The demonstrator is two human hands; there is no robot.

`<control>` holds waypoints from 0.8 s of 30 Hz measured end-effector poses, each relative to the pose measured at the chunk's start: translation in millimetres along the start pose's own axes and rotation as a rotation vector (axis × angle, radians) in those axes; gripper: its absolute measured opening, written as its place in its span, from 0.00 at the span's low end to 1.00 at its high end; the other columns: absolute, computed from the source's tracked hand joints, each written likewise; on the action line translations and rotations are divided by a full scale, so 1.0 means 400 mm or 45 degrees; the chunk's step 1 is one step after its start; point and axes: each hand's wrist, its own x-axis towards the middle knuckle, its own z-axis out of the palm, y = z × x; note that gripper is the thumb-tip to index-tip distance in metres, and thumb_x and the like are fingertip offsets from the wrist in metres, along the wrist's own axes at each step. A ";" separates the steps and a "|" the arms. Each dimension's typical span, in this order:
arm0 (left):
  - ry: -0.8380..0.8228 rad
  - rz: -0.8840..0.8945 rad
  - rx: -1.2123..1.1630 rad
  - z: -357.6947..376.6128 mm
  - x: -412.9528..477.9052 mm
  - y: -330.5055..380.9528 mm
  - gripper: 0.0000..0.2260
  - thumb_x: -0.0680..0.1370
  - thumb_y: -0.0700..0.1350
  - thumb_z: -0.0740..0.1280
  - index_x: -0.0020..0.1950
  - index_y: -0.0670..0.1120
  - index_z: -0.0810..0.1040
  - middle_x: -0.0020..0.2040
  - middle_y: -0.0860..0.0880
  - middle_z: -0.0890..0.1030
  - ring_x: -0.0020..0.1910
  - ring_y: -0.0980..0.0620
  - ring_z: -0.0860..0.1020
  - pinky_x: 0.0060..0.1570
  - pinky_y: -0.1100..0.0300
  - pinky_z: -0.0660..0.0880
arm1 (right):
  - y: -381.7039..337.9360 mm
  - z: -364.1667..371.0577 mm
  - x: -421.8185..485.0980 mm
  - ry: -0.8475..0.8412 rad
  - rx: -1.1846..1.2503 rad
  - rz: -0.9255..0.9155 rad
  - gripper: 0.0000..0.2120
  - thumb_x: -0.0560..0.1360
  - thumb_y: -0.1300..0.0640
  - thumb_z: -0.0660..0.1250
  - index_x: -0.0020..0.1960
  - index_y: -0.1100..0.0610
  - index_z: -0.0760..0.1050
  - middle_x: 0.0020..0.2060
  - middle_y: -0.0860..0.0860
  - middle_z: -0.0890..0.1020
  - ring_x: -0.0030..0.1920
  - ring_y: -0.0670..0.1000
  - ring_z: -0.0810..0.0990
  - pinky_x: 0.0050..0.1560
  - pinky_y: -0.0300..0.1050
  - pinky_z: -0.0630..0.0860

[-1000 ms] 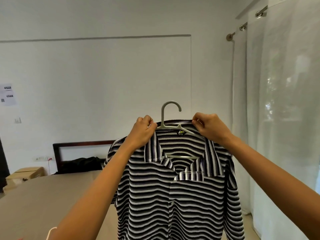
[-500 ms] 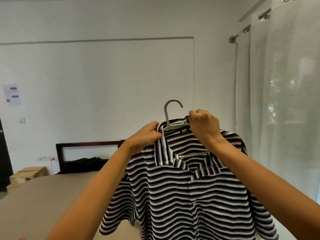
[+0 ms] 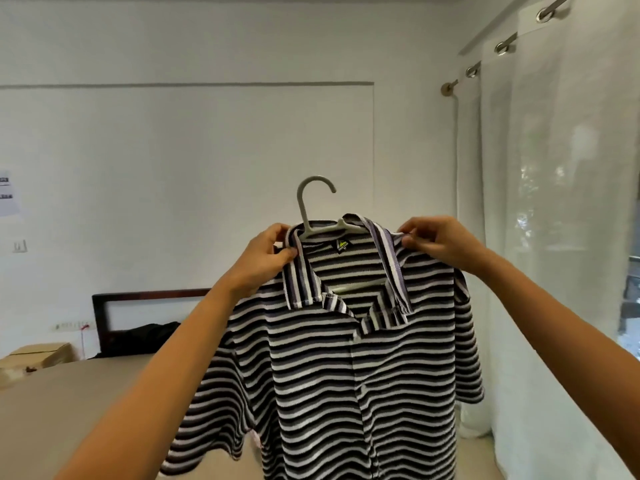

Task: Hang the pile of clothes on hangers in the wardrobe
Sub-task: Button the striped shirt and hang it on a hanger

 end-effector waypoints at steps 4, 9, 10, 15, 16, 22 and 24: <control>0.063 0.257 0.415 -0.040 0.003 -0.007 0.06 0.78 0.41 0.65 0.55 0.48 0.75 0.49 0.50 0.80 0.45 0.58 0.79 0.47 0.69 0.74 | 0.009 0.016 0.001 0.398 -0.275 -0.070 0.06 0.75 0.58 0.66 0.50 0.57 0.80 0.36 0.51 0.83 0.34 0.51 0.79 0.38 0.50 0.77; 0.014 0.253 0.607 -0.107 -0.023 -0.060 0.08 0.80 0.42 0.62 0.51 0.54 0.76 0.40 0.53 0.81 0.39 0.59 0.77 0.43 0.64 0.72 | 0.011 0.004 -0.007 0.509 -0.258 -0.026 0.03 0.75 0.57 0.68 0.46 0.54 0.80 0.31 0.46 0.79 0.31 0.48 0.75 0.33 0.46 0.72; -0.021 0.207 0.602 -0.108 -0.027 -0.065 0.06 0.81 0.45 0.61 0.49 0.54 0.77 0.40 0.53 0.81 0.39 0.59 0.77 0.44 0.62 0.73 | 0.009 0.010 -0.005 0.523 -0.273 -0.011 0.03 0.75 0.57 0.68 0.46 0.54 0.80 0.32 0.48 0.80 0.32 0.50 0.76 0.33 0.47 0.73; -0.048 0.140 0.565 -0.081 -0.029 -0.039 0.10 0.81 0.49 0.59 0.46 0.48 0.75 0.38 0.46 0.79 0.37 0.51 0.75 0.42 0.56 0.71 | 0.009 0.026 0.000 0.590 -0.306 0.057 0.04 0.75 0.60 0.67 0.47 0.54 0.81 0.32 0.46 0.79 0.32 0.49 0.75 0.32 0.40 0.66; -0.066 0.131 0.525 -0.080 -0.026 -0.024 0.08 0.81 0.47 0.58 0.49 0.50 0.77 0.41 0.49 0.80 0.40 0.54 0.77 0.45 0.59 0.72 | 0.009 0.027 0.000 0.597 -0.309 0.063 0.05 0.75 0.60 0.67 0.48 0.54 0.81 0.31 0.45 0.77 0.31 0.48 0.73 0.32 0.39 0.65; -0.063 0.260 0.416 -0.085 0.000 0.044 0.18 0.79 0.37 0.60 0.67 0.53 0.73 0.55 0.64 0.77 0.54 0.71 0.74 0.55 0.76 0.69 | 0.018 0.022 -0.001 0.659 -0.163 0.070 0.06 0.76 0.62 0.65 0.49 0.55 0.80 0.30 0.37 0.76 0.28 0.42 0.72 0.31 0.39 0.65; -0.010 0.300 0.476 -0.072 0.018 0.054 0.16 0.79 0.39 0.62 0.64 0.52 0.76 0.52 0.58 0.80 0.50 0.65 0.78 0.52 0.71 0.73 | 0.015 0.030 0.001 0.656 -0.103 0.045 0.06 0.76 0.62 0.66 0.48 0.55 0.81 0.30 0.38 0.76 0.28 0.41 0.74 0.30 0.38 0.66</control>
